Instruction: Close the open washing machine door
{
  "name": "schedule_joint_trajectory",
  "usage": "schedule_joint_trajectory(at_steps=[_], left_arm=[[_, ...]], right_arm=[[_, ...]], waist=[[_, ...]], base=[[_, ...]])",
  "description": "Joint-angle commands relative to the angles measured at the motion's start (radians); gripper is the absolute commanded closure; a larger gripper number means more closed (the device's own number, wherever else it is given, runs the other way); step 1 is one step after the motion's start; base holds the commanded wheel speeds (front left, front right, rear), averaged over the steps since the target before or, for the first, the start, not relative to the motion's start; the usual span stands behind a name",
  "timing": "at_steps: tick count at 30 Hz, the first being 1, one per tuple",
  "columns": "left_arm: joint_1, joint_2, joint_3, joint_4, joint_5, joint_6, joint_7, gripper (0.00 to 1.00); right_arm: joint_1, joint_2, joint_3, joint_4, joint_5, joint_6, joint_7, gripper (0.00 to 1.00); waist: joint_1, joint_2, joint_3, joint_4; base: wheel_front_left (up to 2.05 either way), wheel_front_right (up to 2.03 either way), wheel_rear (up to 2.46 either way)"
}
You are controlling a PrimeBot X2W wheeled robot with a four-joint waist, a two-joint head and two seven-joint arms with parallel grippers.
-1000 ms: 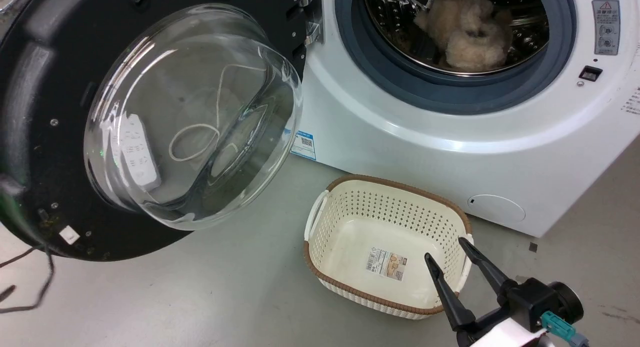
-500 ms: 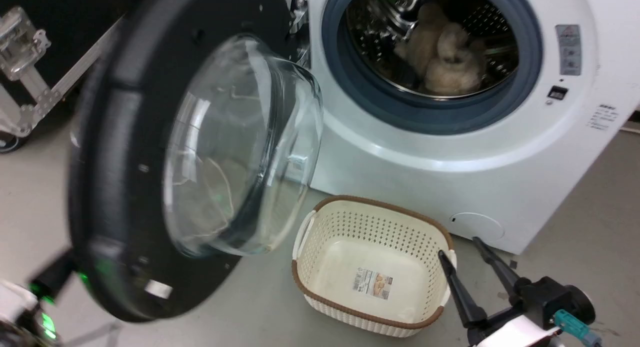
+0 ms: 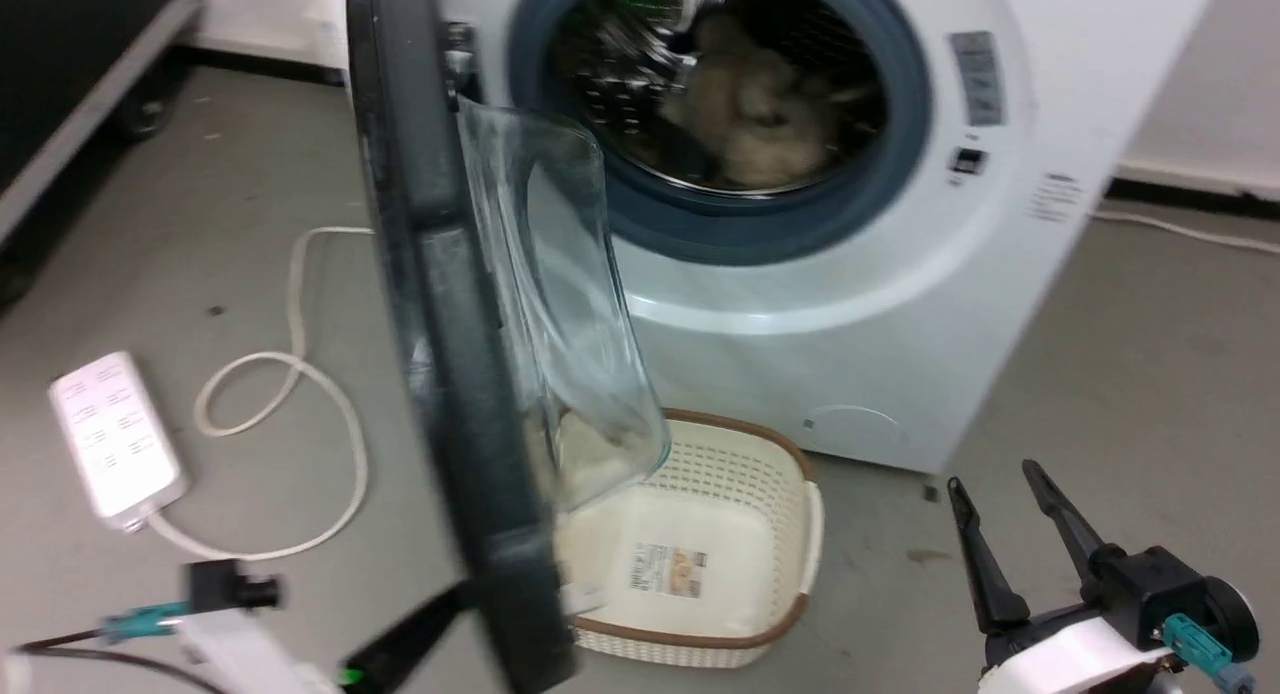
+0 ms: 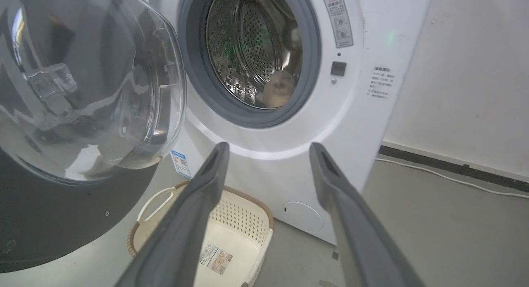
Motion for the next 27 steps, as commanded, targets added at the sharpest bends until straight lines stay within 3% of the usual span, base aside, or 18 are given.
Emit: schedule_joint_trajectory(at_steps=[1,7,12,19,27], left_arm=[[0.012,-0.005,-0.043,0.004,-0.014,0.001,-0.021,1.0],[-0.049,-0.006,-0.23,0.08,-0.063,-0.007,-0.199,1.0],[-0.17,-0.006,-0.324,0.184,-0.109,0.0,-0.371,1.0],[-0.41,-0.006,-0.38,0.367,-0.148,0.007,-0.607,1.0],[-0.654,-0.006,-0.4,0.611,-0.209,-0.009,-0.868,1.0]], right_arm=[[-0.003,0.007,0.0,-0.004,-0.008,-0.001,-0.004,0.0],[-0.026,0.012,0.006,-0.009,-0.014,-0.001,-0.004,0.0],[-0.046,0.015,-0.004,-0.008,-0.006,-0.001,-0.004,0.0],[-0.079,0.03,0.004,-0.004,0.018,-0.001,-0.004,0.0],[-0.088,0.041,0.018,0.003,0.033,-0.001,-0.004,0.0]], waist=[[0.0001,0.0,0.021,-0.06],[0.0001,0.0,0.081,-0.206],[0.0001,0.0,0.138,-0.33],[0.0001,0.0,0.21,-0.479],[0.0001,0.0,0.232,-0.538]], base=[[0.0,0.0,0.0],[0.0,0.0,0.0],[0.0,0.0,0.0],[0.0,0.0,0.0],[0.0,0.0,0.0]])
